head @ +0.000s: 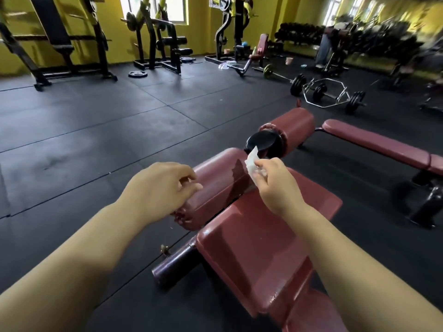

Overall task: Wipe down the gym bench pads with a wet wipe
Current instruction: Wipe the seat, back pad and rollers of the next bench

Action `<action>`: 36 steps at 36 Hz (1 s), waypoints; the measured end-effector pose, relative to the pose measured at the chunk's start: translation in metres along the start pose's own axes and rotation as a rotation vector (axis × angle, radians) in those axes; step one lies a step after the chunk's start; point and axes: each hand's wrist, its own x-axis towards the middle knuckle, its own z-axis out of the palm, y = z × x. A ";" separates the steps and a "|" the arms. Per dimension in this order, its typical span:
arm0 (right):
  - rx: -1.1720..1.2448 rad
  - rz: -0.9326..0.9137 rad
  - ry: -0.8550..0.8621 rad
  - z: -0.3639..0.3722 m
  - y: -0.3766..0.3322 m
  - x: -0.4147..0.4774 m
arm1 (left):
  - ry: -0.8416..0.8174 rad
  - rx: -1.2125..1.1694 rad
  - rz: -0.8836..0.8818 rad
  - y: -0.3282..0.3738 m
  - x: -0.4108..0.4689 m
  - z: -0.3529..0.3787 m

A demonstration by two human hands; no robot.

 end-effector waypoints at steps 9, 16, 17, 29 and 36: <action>0.016 0.071 0.118 0.042 -0.007 0.043 | -0.255 -0.086 0.131 -0.046 0.042 0.020; -0.007 0.115 0.200 0.055 -0.014 0.040 | -0.360 -0.166 0.224 -0.065 0.063 0.024; -0.010 0.129 0.211 0.056 -0.016 0.039 | -0.370 -0.167 0.254 -0.069 0.066 0.023; 0.036 0.296 0.284 0.079 -0.079 -0.014 | -0.469 -0.193 0.483 -0.103 0.077 0.030; 0.110 0.087 0.242 0.090 -0.113 -0.060 | -0.476 -0.335 0.443 -0.113 0.078 0.039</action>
